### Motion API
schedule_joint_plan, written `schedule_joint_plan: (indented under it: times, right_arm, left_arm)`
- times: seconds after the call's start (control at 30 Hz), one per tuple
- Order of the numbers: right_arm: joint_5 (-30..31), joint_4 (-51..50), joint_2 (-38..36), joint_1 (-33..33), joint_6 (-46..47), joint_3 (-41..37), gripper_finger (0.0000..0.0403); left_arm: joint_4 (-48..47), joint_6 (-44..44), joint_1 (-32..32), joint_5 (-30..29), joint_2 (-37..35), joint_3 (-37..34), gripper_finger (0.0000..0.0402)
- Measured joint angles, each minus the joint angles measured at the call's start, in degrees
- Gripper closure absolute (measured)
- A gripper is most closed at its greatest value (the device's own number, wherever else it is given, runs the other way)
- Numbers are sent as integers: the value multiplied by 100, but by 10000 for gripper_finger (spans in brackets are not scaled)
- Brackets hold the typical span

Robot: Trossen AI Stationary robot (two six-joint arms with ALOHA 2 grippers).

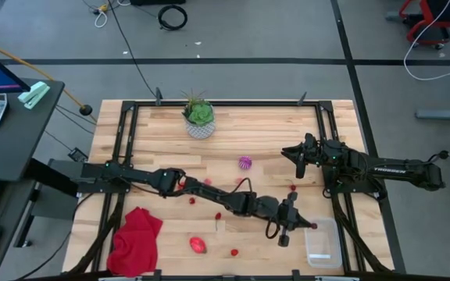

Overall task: Pick and placing Produce into tupperware
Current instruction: Put the red cherry into the transparent container

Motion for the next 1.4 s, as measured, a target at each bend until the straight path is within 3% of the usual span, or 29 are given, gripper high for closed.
schedule_joint_plan:
  times: [0.2, 0.3, 0.47, 0.67, 0.97, 1.13, 1.27, 1.4]
  right_arm:
    - [-162, 167, 0, 0, 1169, 0, 318]
    - [-328, 314, -4, -2, 1091, 2, 318]
    - [-1375, 258, -6, 2, -18, 2, 318]
    - [-1716, 258, -5, -2, 539, 2, 318]
    - [-2235, 244, -7, -2, 434, 2, 318]
    - [-2931, 174, -7, 0, 997, 2, 318]
    - [-2983, 116, -4, 0, 1196, 2, 318]
    - [-2918, 105, -4, 8, 1593, 2, 318]
  left_arm:
    - [30, -316, 87, -6, -27, -2, 398]
    - [4, -371, 156, -136, -167, -4, 398]
    - [-478, -445, 313, -184, -641, 0, 399]
    - [-1736, -440, 550, -458, -1163, -4, 399]
    - [-2845, 129, 778, -624, -2121, -4, 400]
    - [-4566, 308, 790, -1445, -2818, 4, 400]
    - [-5491, 314, 666, -2053, -3114, -2, 400]
    - [-6151, 429, 412, -3239, -3451, -9, 401]
